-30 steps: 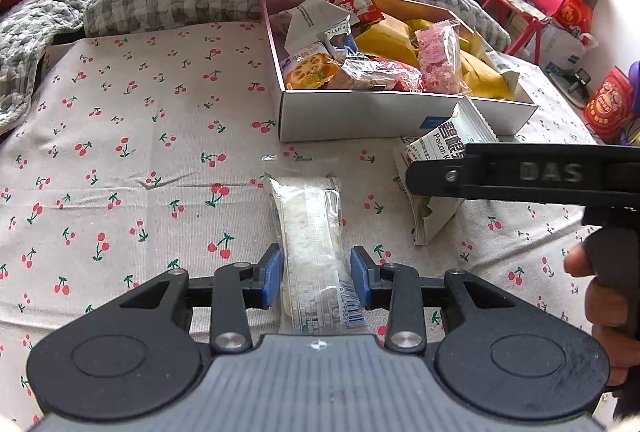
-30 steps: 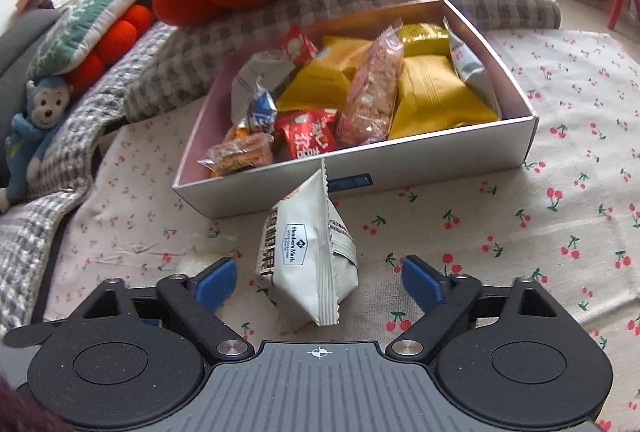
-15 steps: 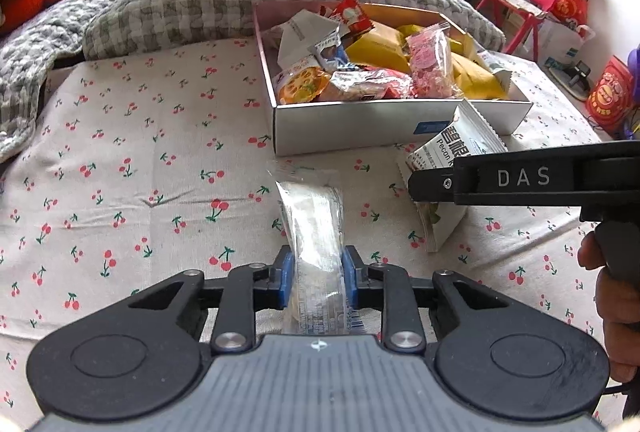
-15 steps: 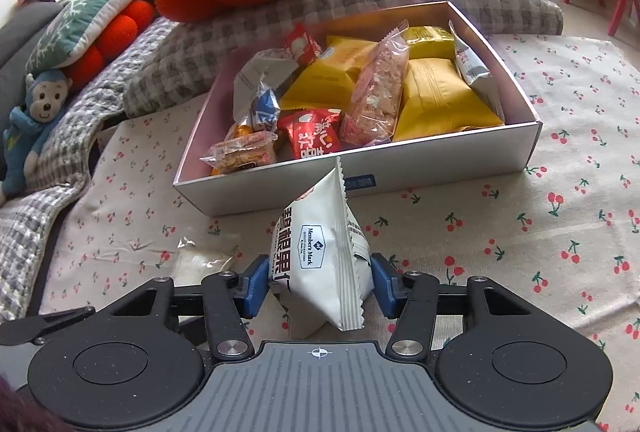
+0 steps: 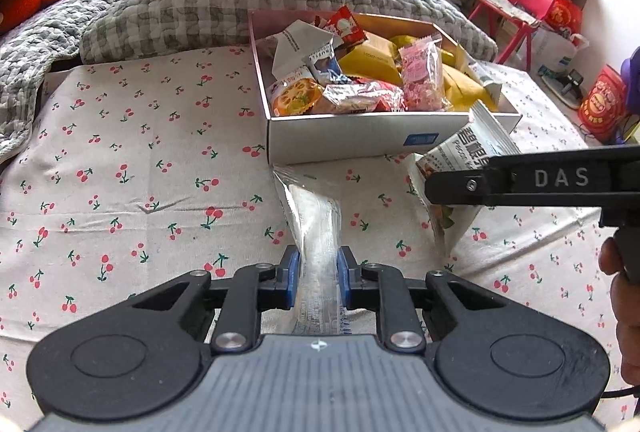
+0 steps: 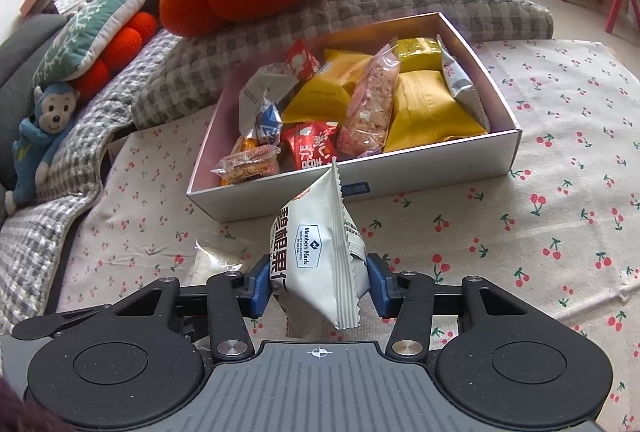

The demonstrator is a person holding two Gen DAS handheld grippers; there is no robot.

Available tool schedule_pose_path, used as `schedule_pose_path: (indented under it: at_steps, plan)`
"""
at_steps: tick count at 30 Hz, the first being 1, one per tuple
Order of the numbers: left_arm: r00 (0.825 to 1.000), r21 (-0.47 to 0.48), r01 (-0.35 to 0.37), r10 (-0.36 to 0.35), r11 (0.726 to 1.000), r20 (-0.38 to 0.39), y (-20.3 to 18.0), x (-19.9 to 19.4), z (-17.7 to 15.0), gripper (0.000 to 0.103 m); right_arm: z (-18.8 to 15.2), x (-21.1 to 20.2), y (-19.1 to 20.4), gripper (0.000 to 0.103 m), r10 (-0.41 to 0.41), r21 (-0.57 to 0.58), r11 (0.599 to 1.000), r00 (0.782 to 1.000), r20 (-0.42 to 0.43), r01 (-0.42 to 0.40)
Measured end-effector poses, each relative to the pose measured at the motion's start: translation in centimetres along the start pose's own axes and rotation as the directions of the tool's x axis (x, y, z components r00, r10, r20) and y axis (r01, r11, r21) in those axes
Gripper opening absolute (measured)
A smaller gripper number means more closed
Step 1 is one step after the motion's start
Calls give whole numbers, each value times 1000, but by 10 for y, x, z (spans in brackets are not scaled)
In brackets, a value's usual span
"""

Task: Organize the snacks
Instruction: 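Carry the clear packet and white triangular bag over the box with both tools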

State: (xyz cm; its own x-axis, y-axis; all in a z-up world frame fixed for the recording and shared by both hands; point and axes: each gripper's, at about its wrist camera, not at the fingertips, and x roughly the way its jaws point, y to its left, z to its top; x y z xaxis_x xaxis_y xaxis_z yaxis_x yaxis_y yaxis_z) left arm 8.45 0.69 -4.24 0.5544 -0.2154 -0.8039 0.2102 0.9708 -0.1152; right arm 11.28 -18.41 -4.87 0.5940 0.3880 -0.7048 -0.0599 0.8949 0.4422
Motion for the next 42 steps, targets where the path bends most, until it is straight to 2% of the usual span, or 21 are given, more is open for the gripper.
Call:
schedule_pose_path:
  at_steps: [9, 21, 33, 42]
  plan:
    - [1000, -14, 21, -21, 1000, 23, 3, -8, 3, 15, 2, -14, -6, 48, 13, 32, 999, 1000, 7, -13]
    - [991, -83, 81, -71, 993, 113, 8, -34, 18, 15, 13, -36, -17, 48, 47, 101, 993, 997, 60, -53]
    - [980, -134, 73, -46, 988, 193, 11, -32, 39, 15, 32, -35, -19, 48, 69, 126, 988, 989, 128, -86]
    - [972, -131, 59, -27, 990, 232, 10, -16, 64, 15, 50, -17, -27, 48, 91, 123, 985, 976, 198, -117]
